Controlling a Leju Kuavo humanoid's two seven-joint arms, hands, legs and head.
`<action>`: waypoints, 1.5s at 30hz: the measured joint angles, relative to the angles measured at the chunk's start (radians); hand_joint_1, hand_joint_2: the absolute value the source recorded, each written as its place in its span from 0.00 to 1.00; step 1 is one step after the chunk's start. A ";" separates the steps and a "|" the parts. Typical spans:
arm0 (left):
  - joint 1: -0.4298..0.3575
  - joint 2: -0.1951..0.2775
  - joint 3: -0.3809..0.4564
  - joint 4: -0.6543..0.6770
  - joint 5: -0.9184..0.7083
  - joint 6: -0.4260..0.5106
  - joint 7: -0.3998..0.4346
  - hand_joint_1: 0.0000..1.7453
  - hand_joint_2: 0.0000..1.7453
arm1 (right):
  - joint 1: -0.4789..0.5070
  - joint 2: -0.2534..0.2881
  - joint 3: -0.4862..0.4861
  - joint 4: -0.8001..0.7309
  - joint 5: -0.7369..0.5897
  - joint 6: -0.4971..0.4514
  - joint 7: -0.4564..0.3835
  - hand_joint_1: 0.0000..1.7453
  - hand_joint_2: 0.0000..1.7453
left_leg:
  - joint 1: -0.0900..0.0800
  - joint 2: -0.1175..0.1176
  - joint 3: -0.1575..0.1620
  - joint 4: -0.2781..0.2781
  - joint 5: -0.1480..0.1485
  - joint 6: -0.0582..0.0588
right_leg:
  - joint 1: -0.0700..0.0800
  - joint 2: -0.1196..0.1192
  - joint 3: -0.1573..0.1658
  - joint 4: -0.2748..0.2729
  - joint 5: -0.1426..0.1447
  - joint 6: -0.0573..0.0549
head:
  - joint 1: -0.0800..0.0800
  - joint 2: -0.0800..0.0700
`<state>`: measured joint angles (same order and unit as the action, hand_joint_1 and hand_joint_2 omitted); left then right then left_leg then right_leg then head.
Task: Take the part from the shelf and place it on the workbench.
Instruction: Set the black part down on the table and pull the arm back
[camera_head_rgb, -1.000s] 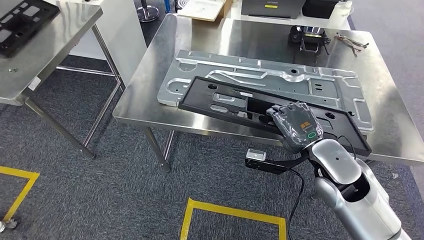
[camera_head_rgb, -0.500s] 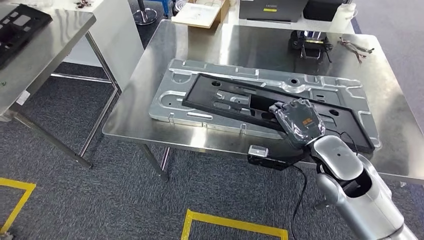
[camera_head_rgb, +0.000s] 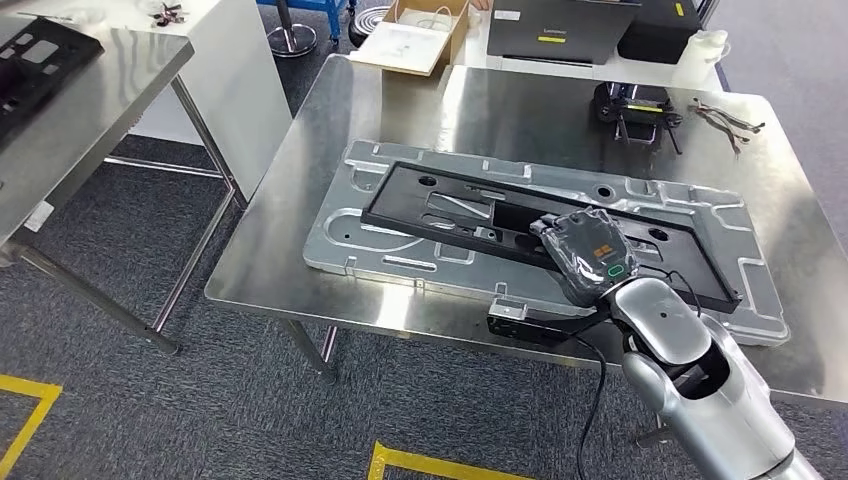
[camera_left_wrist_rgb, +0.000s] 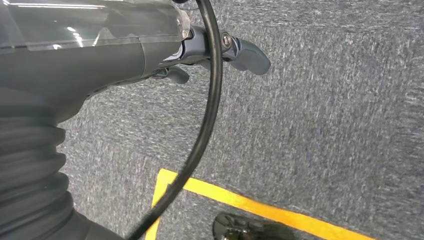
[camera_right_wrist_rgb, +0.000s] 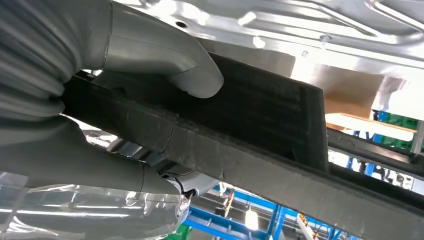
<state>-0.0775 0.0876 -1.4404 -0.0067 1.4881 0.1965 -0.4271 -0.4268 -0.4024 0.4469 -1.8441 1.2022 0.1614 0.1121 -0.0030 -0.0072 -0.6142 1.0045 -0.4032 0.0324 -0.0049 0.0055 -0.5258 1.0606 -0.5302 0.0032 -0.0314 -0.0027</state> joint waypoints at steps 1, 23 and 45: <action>-0.001 0.000 0.000 0.000 0.000 0.000 0.001 0.00 1.00 | 0.002 0.000 0.000 0.000 0.002 -0.001 0.002 0.98 1.00 | 0.002 0.000 0.009 -0.005 -0.001 0.003 | -0.002 0.000 -0.024 0.047 -0.018 0.004 | 0.000 0.000; -0.001 -0.001 0.016 0.000 0.000 -0.016 -0.023 0.00 1.00 | 0.091 -0.012 -0.014 0.036 0.013 -0.002 0.014 0.98 1.00 | -0.004 0.000 0.065 -0.008 -0.062 -0.001 | 0.005 0.000 -0.095 -0.042 0.096 -0.019 | -0.001 0.000; -0.001 -0.002 0.016 0.000 0.000 -0.016 -0.023 0.00 1.00 | 0.095 -0.012 -0.020 0.048 0.015 0.005 0.018 0.98 1.00 | -0.004 0.000 0.065 -0.003 -0.062 -0.018 | 0.000 -0.002 -0.093 -0.038 0.098 -0.018 | -0.001 0.000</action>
<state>-0.0784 0.0858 -1.4241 -0.0069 1.4881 0.1802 -0.4498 -0.3321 -0.4143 0.4265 -1.7958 1.2172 0.1660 0.1301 -0.0074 -0.0068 -0.5497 1.0012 -0.4652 0.0149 -0.0053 0.0038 -0.6192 1.0223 -0.4327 -0.0147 -0.0320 -0.0027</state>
